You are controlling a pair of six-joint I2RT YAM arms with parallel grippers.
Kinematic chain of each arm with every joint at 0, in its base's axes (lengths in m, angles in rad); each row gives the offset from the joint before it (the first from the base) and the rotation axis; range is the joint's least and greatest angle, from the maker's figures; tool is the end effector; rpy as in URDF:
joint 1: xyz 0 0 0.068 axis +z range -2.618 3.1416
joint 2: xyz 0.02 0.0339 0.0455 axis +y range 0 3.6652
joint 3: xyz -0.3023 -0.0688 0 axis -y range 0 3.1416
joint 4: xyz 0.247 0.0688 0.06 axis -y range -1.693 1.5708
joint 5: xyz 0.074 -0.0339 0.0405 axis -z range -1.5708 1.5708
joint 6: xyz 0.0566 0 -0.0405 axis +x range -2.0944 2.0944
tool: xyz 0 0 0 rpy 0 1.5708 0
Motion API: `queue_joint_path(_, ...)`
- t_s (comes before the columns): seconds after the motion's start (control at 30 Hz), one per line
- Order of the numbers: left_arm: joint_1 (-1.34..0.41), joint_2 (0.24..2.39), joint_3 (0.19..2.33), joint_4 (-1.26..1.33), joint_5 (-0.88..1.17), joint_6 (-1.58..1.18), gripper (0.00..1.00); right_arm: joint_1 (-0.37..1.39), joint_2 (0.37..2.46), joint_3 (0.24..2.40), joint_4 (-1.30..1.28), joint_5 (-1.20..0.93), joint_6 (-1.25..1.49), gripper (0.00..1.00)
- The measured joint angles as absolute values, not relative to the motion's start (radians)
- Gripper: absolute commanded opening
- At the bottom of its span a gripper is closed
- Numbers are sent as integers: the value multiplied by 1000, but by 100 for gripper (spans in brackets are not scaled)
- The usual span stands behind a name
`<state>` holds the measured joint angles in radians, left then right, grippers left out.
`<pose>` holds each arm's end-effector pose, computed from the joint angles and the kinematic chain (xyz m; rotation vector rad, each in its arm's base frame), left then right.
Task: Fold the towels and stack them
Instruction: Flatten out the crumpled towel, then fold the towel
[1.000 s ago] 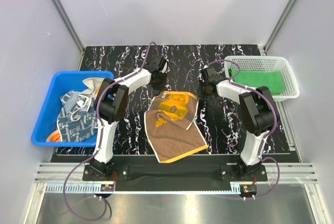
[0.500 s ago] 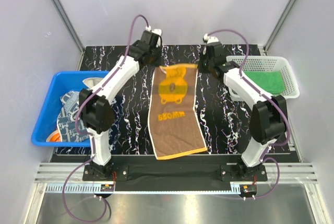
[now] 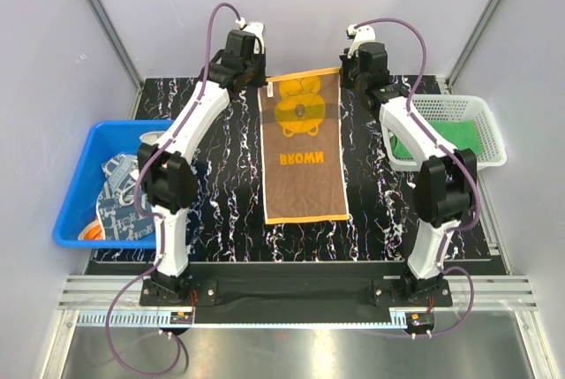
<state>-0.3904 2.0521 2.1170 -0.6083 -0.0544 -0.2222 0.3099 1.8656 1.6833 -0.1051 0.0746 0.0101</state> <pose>0.4767 -0.1929 0.3899 0.1462 2.1235 -0.3069 0.4648 0.1444 0.3800 -0.2264 1.8463 0.1528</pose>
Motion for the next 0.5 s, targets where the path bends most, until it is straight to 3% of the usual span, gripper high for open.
queue_joint_path(0.27, -378, 2115, 2075, -599, 42, -170, 0, 289, 1934, 1640, -62, -7, -19, 0)
queue_joint_path(0.5, -381, 1982, 1821, -583, 114, -161, 0, 288, 1812, 1443, -32, -74, 24, 0)
